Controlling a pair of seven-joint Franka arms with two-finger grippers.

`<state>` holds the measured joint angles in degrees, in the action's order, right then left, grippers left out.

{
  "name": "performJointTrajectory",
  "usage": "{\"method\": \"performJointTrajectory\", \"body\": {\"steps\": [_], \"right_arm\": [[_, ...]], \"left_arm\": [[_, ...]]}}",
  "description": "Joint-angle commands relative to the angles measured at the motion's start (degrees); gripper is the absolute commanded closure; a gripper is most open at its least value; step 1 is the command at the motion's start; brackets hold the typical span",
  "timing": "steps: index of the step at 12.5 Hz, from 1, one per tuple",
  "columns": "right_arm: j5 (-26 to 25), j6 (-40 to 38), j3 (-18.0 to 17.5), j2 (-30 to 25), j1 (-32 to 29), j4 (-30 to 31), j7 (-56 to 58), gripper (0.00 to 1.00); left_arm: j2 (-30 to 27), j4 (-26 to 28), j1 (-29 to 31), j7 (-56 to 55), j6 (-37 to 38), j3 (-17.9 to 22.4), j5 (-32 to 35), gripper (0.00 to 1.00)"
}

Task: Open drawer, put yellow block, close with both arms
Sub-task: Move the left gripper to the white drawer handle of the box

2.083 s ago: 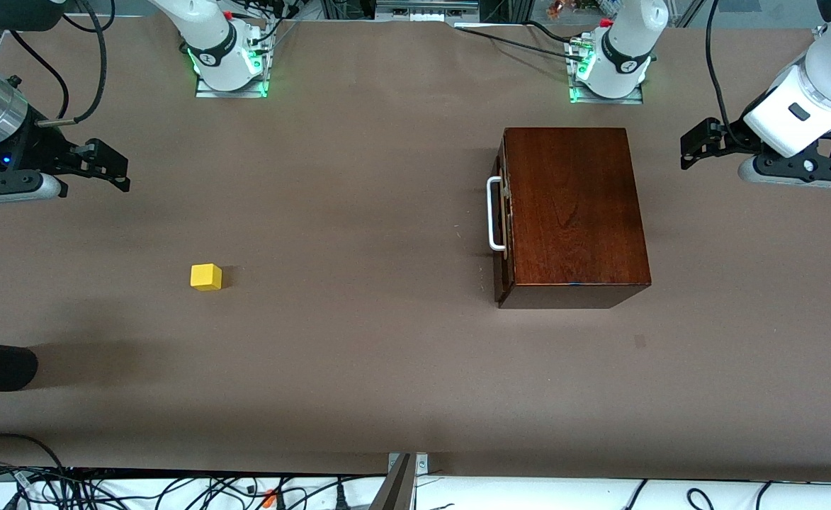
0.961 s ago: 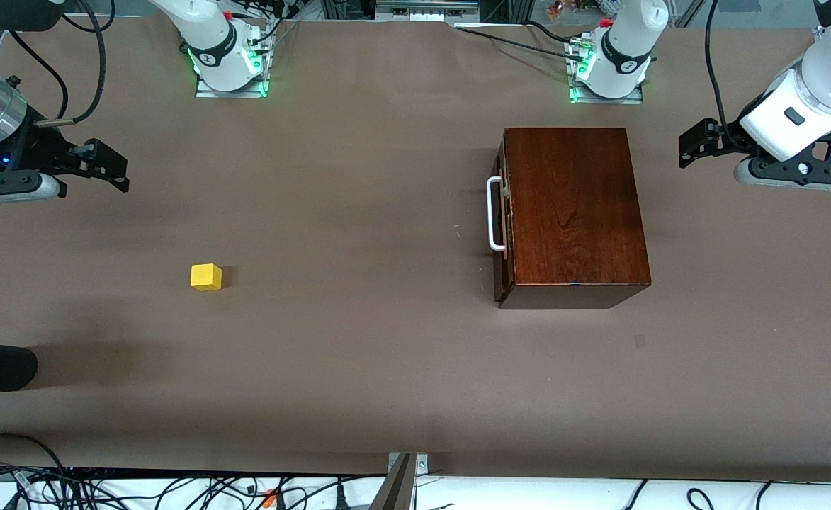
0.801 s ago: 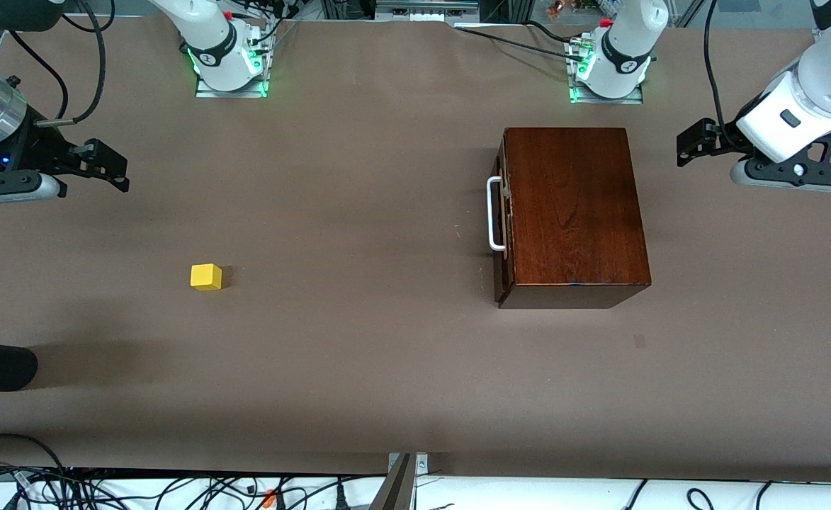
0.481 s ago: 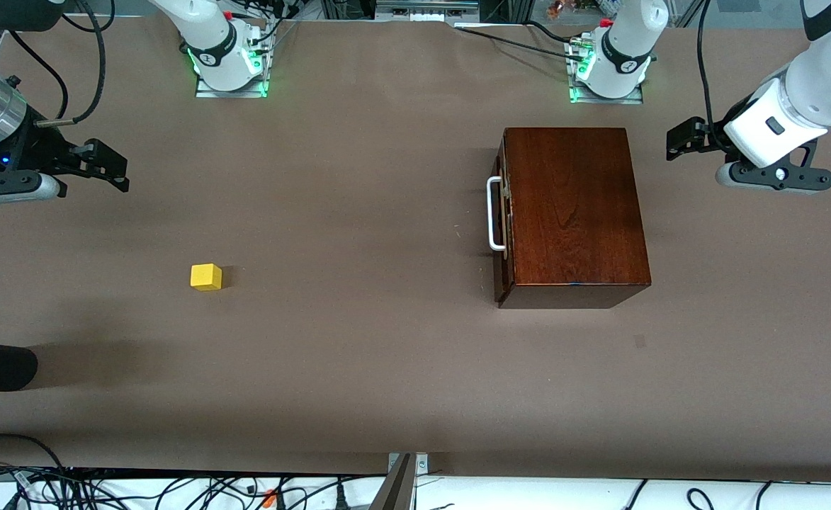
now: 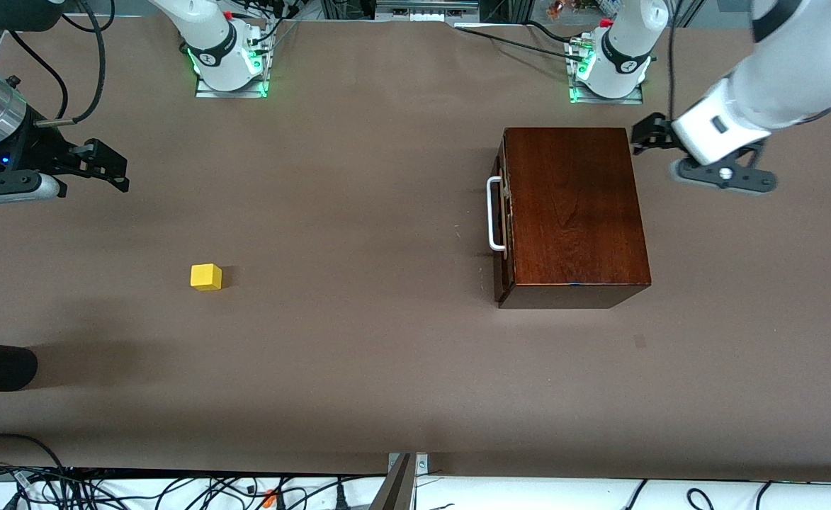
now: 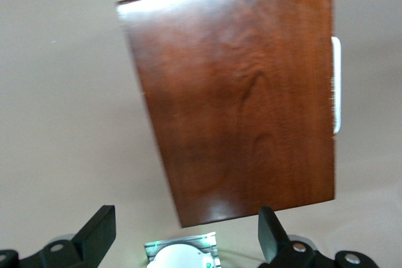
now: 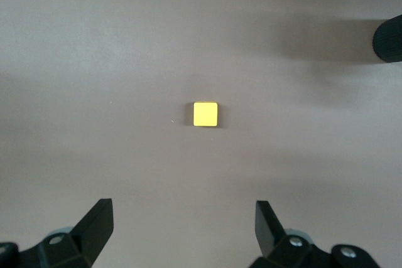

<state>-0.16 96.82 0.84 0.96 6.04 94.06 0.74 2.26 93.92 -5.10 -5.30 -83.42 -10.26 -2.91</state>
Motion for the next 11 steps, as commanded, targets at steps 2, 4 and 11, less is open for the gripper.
{"method": "performJointTrajectory", "body": {"steps": [2,4,11], "right_arm": [[0.6,-1.3,-0.4,0.7,-0.8,-1.7,0.8,0.00],[0.6,-1.3,-0.4,0.7,-0.8,-1.7,0.8,0.00],[0.5,-0.9,-0.4,0.8,-0.8,-1.8,0.8,0.00]], "left_arm": [[5.9,-3.0,-2.2,-11.4,-4.7,-7.8,0.1,0.00],[9.0,-3.2,-5.3,-18.9,-8.7,-10.5,0.2,0.00],[19.9,-3.1,-22.4,-41.2,-20.4,-10.5,14.2,0.00]]}}
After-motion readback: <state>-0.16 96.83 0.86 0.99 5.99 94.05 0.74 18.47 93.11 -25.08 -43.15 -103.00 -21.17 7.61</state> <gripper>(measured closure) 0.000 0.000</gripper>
